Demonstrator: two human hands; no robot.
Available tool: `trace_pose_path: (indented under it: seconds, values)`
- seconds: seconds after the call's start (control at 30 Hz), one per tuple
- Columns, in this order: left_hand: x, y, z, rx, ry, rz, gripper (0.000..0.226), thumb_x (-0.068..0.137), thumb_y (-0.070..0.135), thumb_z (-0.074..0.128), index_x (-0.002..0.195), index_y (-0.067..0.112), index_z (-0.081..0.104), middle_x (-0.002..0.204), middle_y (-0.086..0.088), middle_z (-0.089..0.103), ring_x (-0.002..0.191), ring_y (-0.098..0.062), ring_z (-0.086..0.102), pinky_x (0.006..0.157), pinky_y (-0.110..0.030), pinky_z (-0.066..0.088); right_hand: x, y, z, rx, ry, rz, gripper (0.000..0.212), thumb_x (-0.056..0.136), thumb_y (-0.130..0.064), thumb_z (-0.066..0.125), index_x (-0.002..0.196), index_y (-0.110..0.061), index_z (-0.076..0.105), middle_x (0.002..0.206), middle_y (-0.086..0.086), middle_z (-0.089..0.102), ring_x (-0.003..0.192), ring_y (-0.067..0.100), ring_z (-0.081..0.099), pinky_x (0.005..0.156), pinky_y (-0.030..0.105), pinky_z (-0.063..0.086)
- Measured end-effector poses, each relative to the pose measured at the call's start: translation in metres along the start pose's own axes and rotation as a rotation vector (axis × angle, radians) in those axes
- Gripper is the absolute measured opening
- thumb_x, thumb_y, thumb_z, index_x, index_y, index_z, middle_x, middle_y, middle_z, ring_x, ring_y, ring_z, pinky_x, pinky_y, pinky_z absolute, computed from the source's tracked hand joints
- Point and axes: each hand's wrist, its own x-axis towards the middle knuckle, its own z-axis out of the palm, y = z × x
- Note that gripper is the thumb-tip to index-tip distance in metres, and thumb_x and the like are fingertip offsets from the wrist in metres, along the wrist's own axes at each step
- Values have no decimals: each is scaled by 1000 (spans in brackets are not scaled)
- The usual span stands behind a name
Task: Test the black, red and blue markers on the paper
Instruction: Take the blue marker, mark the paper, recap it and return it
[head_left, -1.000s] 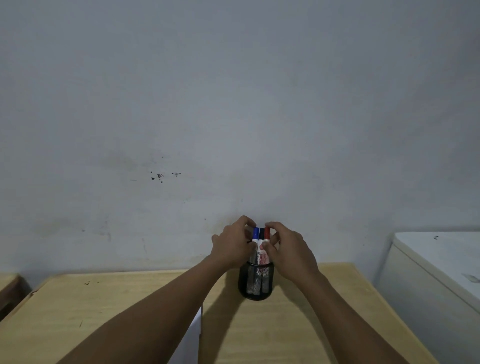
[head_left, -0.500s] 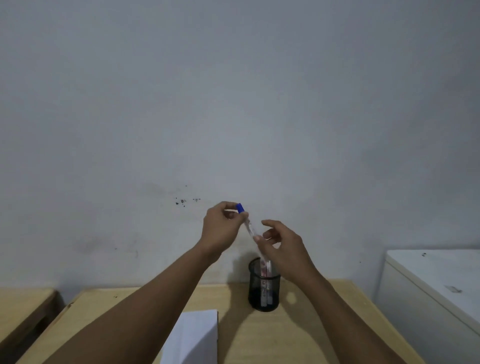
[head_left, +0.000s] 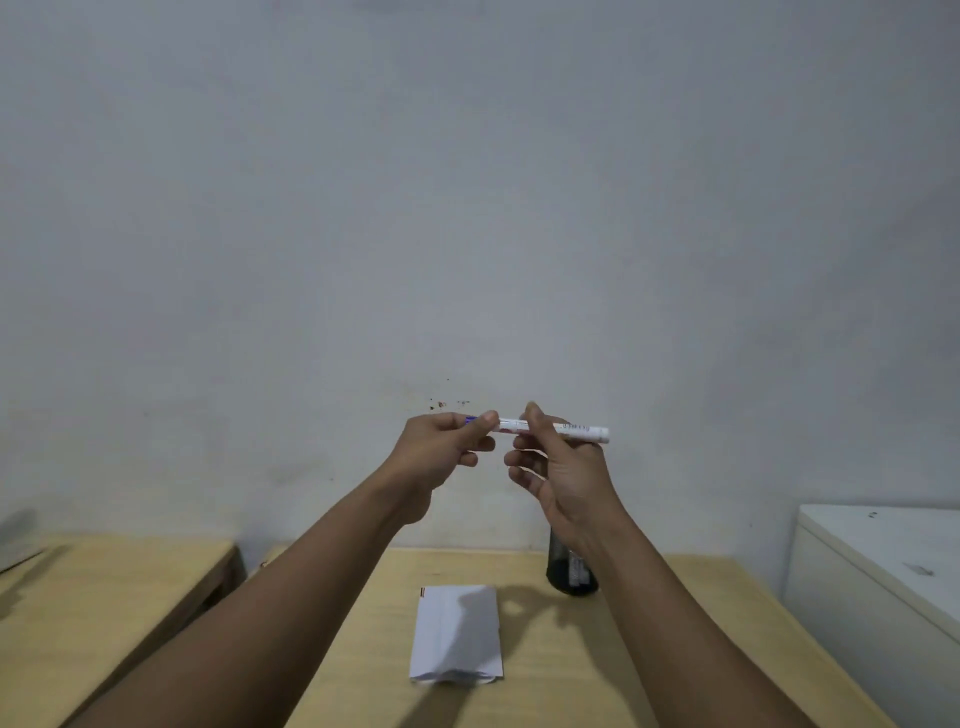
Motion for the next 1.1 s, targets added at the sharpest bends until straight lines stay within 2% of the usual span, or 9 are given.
trace_pose_path:
  seconds: [0.17, 0.4, 0.53, 0.67, 0.73, 0.8, 0.9, 1.0, 1.1]
  values:
    - [-14, 0, -9, -200, 83, -107, 29, 89, 44, 67, 99, 18, 76, 91, 9, 79, 99, -13, 63, 92, -45, 36, -14, 0, 15, 62, -46, -33, 10, 91, -11, 71, 91, -2, 72, 82, 14, 74, 75, 24, 72, 76, 30, 64]
    - [-16, -4, -19, -259, 132, -96, 25, 88, 43, 70, 92, 19, 77, 91, 8, 79, 93, -12, 63, 90, -45, 33, -20, 13, 24, 59, -103, -110, 6, 90, -2, 70, 94, 0, 74, 94, 19, 77, 89, 30, 75, 85, 32, 62]
    - [-4, -15, -35, -256, 243, -115, 29, 87, 44, 70, 91, 16, 76, 87, 6, 78, 86, -12, 63, 85, -43, 37, -17, 28, 23, -153, -156, -194, 14, 87, -1, 75, 97, -9, 79, 107, 12, 79, 100, 23, 72, 98, 38, 56]
    - [9, -47, -56, -103, 251, 33, 18, 90, 37, 70, 89, 20, 75, 88, 3, 76, 80, -14, 62, 69, -32, 42, -11, 45, 15, -135, -113, -176, 11, 85, -1, 76, 95, -7, 79, 99, 14, 80, 95, 25, 73, 93, 38, 59]
    - [15, -72, -64, 40, 253, 102, 9, 86, 40, 72, 83, 32, 76, 84, 7, 77, 84, -12, 66, 80, -37, 48, -6, 57, 7, -140, -82, -152, 12, 82, -1, 80, 92, -9, 79, 95, 16, 79, 91, 26, 73, 93, 42, 58]
    - [25, -102, -72, 272, 265, 81, 10, 80, 49, 72, 84, 40, 73, 84, 15, 76, 92, -8, 65, 93, -44, 41, -2, 73, 0, -163, -57, -116, 16, 79, 0, 81, 91, -11, 79, 92, 13, 79, 89, 25, 72, 93, 45, 57]
    - [32, -140, -77, 550, 321, 17, 18, 79, 48, 75, 88, 37, 66, 81, 17, 71, 85, -5, 58, 84, -38, 30, 4, 97, -11, -146, -10, -50, 18, 81, 4, 78, 92, -9, 75, 90, 14, 79, 88, 27, 75, 87, 39, 61]
    - [36, -175, -81, 643, 294, -24, 19, 75, 45, 80, 77, 30, 68, 74, 18, 68, 76, 3, 56, 76, -37, 25, 7, 118, -23, -142, 17, 3, 17, 82, 7, 76, 96, -1, 72, 87, 15, 78, 87, 28, 75, 82, 32, 63]
    - [44, -202, -84, 705, 261, -42, 12, 78, 43, 78, 78, 35, 69, 75, 20, 67, 75, 12, 53, 76, -37, 22, 14, 133, -33, -165, 33, 31, 18, 82, 7, 76, 99, 3, 71, 88, 18, 78, 87, 28, 75, 80, 30, 63]
